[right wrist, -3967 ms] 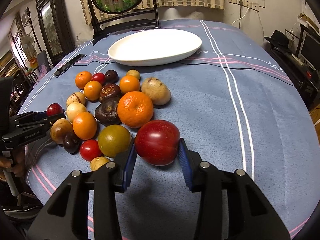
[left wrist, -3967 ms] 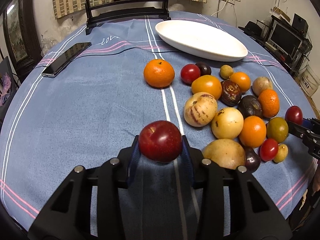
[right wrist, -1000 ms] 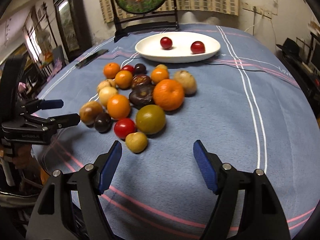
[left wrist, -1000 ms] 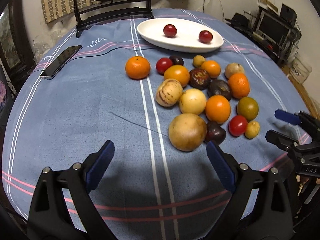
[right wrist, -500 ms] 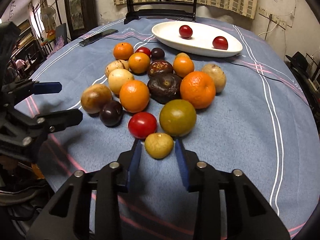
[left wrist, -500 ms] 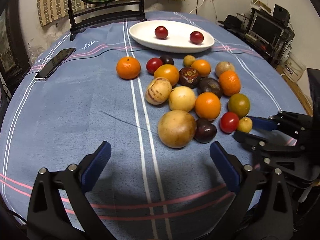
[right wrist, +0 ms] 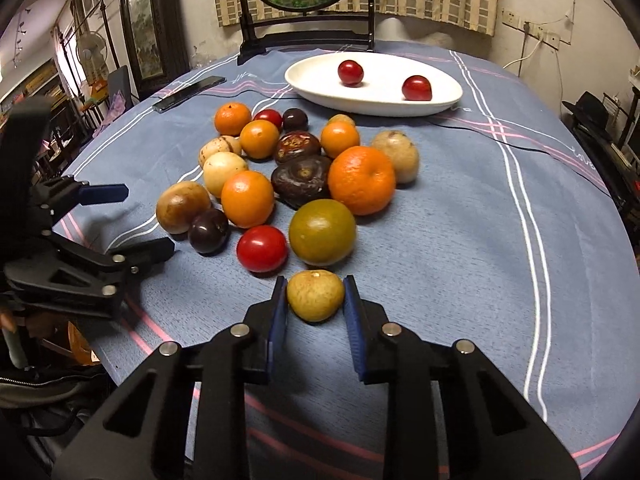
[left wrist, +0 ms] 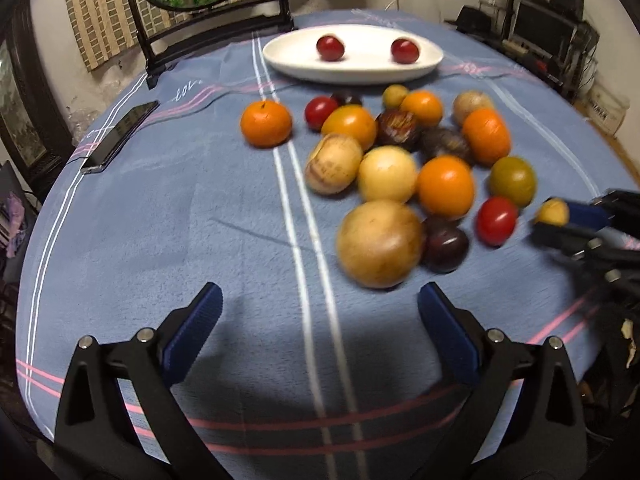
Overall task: Organize fruits
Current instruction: 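Grasp the large tan round fruit with the left gripper while the right gripper grasps the small yellow fruit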
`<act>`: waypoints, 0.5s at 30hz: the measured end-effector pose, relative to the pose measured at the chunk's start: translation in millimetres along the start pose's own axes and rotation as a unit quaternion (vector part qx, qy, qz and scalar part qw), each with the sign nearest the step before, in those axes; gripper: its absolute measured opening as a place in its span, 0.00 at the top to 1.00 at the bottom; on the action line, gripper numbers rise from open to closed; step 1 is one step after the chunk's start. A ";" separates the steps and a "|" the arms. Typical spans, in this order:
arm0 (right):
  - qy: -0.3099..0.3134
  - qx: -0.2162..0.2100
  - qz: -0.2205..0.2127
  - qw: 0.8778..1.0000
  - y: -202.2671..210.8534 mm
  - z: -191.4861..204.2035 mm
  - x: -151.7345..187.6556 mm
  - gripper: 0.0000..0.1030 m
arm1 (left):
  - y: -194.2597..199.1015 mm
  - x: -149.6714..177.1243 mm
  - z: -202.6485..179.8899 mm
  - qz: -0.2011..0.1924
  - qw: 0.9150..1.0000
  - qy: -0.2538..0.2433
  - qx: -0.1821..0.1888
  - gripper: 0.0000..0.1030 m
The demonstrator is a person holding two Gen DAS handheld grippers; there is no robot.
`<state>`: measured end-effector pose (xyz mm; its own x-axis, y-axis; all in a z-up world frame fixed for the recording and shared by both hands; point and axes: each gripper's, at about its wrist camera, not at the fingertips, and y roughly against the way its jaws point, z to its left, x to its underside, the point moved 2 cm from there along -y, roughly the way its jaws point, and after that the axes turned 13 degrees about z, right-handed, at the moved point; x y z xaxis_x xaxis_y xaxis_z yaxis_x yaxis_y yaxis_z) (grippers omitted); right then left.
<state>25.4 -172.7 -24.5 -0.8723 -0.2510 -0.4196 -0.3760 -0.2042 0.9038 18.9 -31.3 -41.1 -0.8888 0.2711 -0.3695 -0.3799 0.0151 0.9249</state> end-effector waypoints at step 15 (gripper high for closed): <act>-0.008 -0.024 -0.002 1.000 0.9 -3.8 1.3 0.73 | -5.6 -16.2 -15.1 -0.016 0.998 -0.027 0.054 0.57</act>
<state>25.1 -176.8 -24.6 -0.8755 -0.2358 -0.4218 -0.3642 -0.2514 0.8967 31.5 -50.3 -41.6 -0.8605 0.3192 -0.3971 -0.3760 0.1281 0.9177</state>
